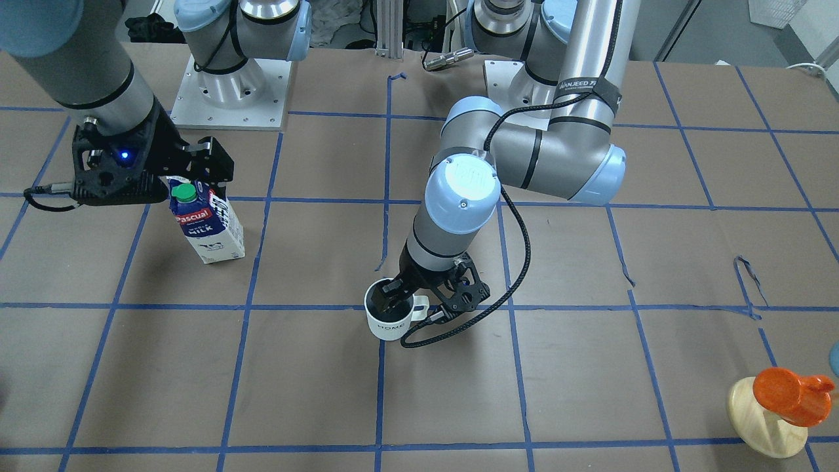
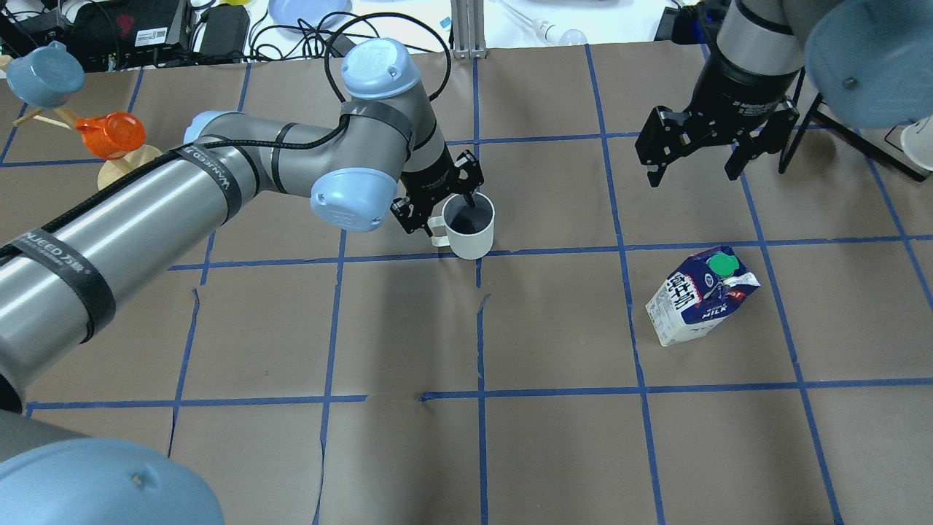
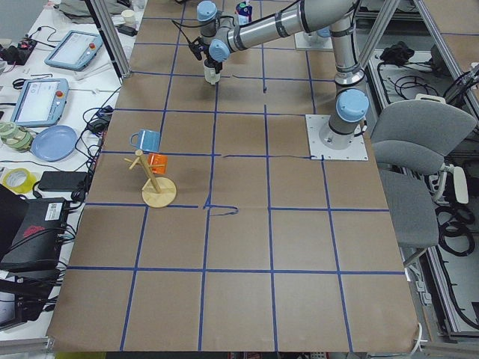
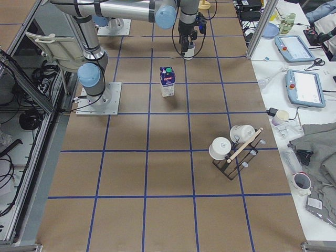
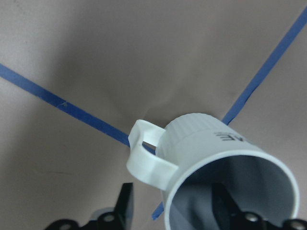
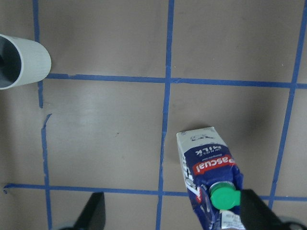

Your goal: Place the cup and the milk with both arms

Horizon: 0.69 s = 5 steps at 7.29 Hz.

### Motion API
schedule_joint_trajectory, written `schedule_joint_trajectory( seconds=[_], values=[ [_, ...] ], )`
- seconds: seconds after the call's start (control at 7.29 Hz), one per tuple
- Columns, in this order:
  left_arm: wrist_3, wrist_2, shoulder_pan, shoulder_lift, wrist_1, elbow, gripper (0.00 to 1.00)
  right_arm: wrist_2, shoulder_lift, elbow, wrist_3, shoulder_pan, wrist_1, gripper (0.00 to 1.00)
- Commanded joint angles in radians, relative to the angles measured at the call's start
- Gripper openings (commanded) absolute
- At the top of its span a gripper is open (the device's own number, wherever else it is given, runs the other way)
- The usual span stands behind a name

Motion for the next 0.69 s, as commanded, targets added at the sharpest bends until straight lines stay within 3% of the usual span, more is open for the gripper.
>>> schedule_joint_trajectory(
  seconds=[0.0,0.14,0.27,0.55],
  values=[
    [0.149,0.007,0.058,0.042,-0.162,0.112,1.0,-0.049,-0.014,0.191,-0.136,-0.036,-0.201,1.0],
    [0.32,0.01,0.129,0.062,-0.268,0.158,1.0,-0.06,-0.017,0.23,-0.19,-0.036,-0.218,1.0],
    [0.387,0.008,0.183,0.092,-0.322,0.184,1.0,-0.139,-0.026,0.25,-0.224,-0.036,-0.196,0.97],
    [0.582,0.008,0.228,0.132,-0.333,0.168,1.0,-0.179,-0.039,0.278,-0.255,-0.036,-0.146,0.94]
  ],
)
